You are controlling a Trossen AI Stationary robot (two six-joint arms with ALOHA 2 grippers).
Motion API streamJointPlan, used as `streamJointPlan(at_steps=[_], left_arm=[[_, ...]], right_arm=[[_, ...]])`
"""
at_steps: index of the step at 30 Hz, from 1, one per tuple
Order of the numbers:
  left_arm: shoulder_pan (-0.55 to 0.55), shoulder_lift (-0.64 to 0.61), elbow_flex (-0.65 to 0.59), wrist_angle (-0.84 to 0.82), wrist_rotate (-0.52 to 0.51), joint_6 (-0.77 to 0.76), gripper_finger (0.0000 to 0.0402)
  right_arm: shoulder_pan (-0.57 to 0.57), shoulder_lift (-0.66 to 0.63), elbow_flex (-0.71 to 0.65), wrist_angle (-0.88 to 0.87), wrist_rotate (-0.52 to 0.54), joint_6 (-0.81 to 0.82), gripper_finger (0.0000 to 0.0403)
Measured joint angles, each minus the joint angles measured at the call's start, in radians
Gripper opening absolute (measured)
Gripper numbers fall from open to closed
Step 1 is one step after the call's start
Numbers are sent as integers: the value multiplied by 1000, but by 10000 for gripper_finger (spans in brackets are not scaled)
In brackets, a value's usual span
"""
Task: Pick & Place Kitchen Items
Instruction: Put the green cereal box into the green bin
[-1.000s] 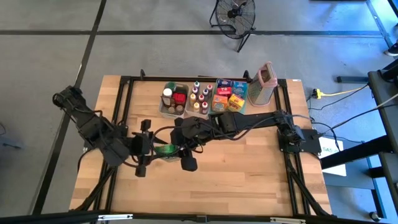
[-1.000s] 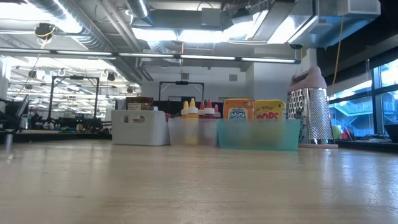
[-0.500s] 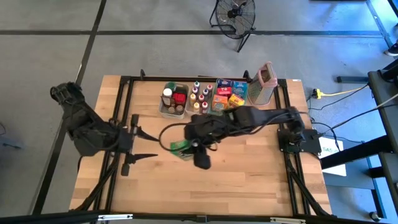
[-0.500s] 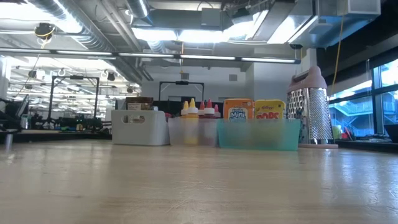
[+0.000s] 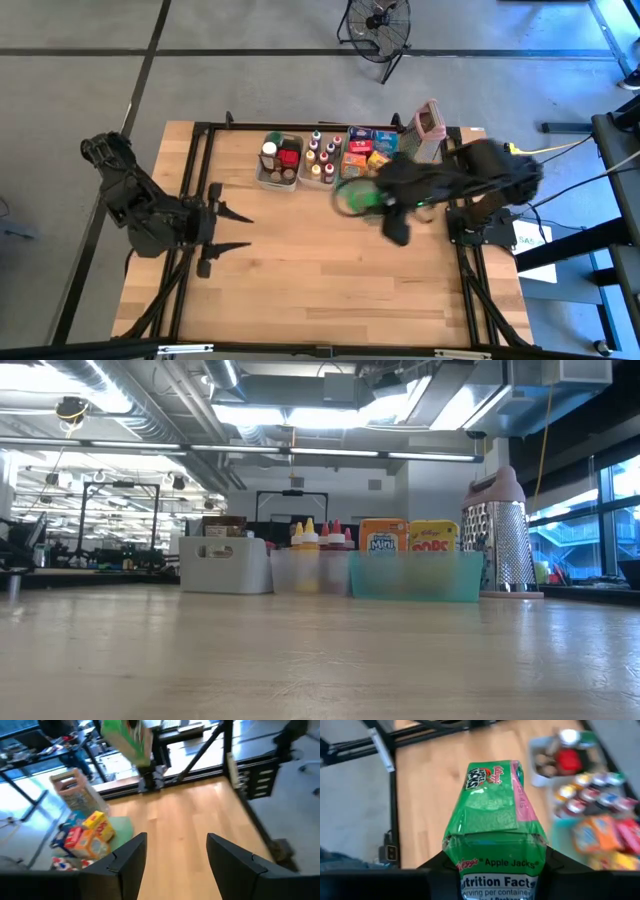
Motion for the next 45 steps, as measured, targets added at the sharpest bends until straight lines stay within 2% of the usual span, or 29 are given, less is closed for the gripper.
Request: streamJointPlan(at_steps=[4, 9, 13, 18, 22, 28, 33, 39, 42, 45], left_arm=[[83, -7, 0, -2, 26, 50, 199], [232, -40, 0, -45, 188, 50, 200], [326, -71, 0, -101, 266, 22, 200], [414, -100, 0, -153, 279, 20, 200], [476, -115, 0, -195, 307, 18, 200], [553, -127, 0, -242, 363, -1, 200], [597, -130, 0, -264, 379, -16, 200], [634, -132, 0, -265, 405, -17, 200], [654, -132, 0, -264, 413, -16, 200], [676, -132, 0, -262, 424, -16, 201]], right_arm=[[18, -101, -5, -44, 54, 51, 130], [23, -231, -7, -47, 97, 45, 130], [23, -340, -8, -47, 154, -20, 130], [23, -473, -33, -47, 254, -79, 130], [23, -583, -141, -47, 320, -81, 130], [23, -764, -479, -30, 480, -14, 130], [23, -880, -880, 210, 566, -2, 130], [9, -937, -1326, 639, 530, -42, 130], [-45, -936, -1493, 817, 479, -48, 130], [-134, -934, -1630, 1014, 380, -48, 130]])
